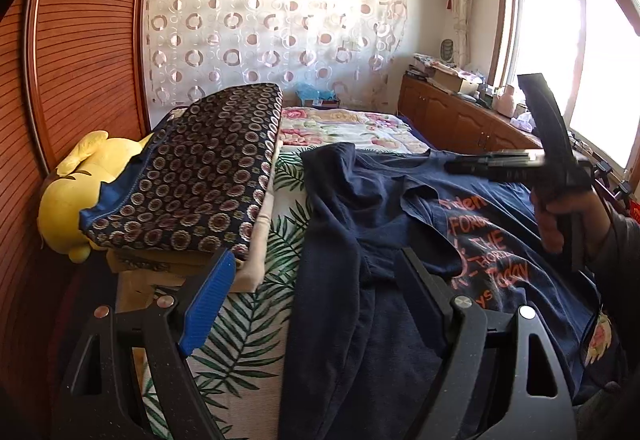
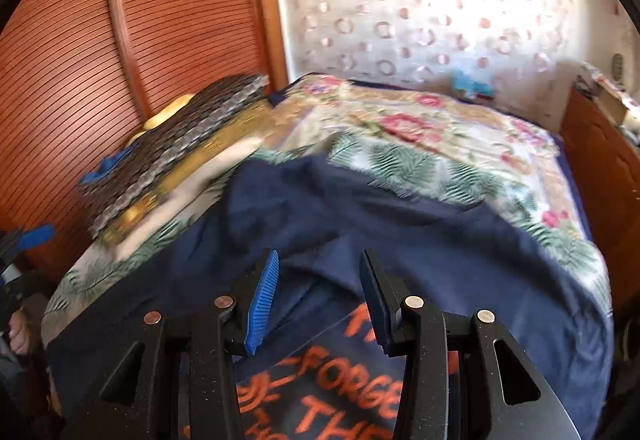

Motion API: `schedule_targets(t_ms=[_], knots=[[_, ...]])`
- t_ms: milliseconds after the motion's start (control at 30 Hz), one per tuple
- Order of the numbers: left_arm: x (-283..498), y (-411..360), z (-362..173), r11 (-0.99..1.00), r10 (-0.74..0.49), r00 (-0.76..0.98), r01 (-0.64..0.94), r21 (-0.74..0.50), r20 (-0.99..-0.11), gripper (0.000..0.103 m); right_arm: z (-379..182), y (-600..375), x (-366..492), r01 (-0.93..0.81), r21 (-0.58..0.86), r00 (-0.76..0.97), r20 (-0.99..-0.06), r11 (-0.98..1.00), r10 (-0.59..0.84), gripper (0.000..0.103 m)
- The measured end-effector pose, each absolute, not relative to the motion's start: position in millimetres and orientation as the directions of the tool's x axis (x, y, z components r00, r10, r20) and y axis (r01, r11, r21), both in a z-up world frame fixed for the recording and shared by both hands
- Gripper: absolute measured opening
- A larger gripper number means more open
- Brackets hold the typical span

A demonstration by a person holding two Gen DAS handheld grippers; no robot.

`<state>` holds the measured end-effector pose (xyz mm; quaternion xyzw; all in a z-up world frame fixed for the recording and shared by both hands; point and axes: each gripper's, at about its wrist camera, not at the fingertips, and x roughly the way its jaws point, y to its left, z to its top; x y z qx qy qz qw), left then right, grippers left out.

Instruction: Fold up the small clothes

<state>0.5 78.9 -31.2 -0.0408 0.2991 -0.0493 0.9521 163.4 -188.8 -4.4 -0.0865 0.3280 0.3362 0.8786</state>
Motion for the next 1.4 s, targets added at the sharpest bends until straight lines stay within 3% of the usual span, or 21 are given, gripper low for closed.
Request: schedule_targets(t_ms=[267, 300, 367, 800, 900, 933, 1033, 1267, 1300, 1367, 1400], knots=[[2, 69, -38, 0.991, -0.132, 0.803, 0.086, -0.106, -0.582, 0.082, -46, -159, 172, -0.714, 0.077, 0.444, -0.719, 0.696, 0.535, 0.043], [2, 69, -39, 0.991, -0.132, 0.801, 0.086, -0.105, -0.584, 0.082, -47, -159, 172, -0.721, 0.070, 0.438, -0.725, 0.689, 0.532, 0.039], [2, 70, -42, 0.991, -0.132, 0.798, 0.085, -0.107, -0.588, 0.082, -47, -156, 170, -0.728, 0.041, 0.442, -0.735, 0.684, 0.514, 0.005], [6, 62, -50, 0.988, -0.149, 0.785, 0.096, -0.120, -0.601, 0.082, -40, -209, 149, -0.706, 0.122, 0.446, -0.689, 0.698, 0.571, 0.002], [8, 59, -51, 0.988, -0.150, 0.783, 0.098, -0.118, -0.603, 0.082, -36, -202, 152, -0.683, 0.096, 0.485, -0.682, 0.724, 0.547, 0.003], [8, 57, -51, 0.988, -0.151, 0.783, 0.100, -0.118, -0.604, 0.082, -34, -200, 156, -0.674, 0.089, 0.498, -0.678, 0.733, 0.541, 0.010], [8, 54, -52, 0.988, -0.155, 0.779, 0.108, -0.113, -0.607, 0.082, -30, -192, 162, -0.660, 0.079, 0.529, -0.657, 0.747, 0.537, 0.043], [9, 51, -56, 0.986, -0.163, 0.775, 0.112, -0.122, -0.611, 0.082, -46, -154, 187, -0.657, 0.052, 0.527, -0.681, 0.752, 0.508, 0.045], [9, 51, -57, 0.986, -0.163, 0.773, 0.113, -0.121, -0.613, 0.082, -49, -150, 190, -0.656, 0.047, 0.523, -0.691, 0.753, 0.499, 0.044], [9, 50, -58, 0.986, -0.166, 0.771, 0.116, -0.121, -0.615, 0.082, -56, -146, 196, -0.657, 0.042, 0.514, -0.705, 0.753, 0.488, 0.017], [9, 50, -58, 0.986, -0.166, 0.771, 0.116, -0.121, -0.615, 0.082, -58, -147, 198, -0.657, 0.048, 0.509, -0.708, 0.753, 0.489, 0.010]])
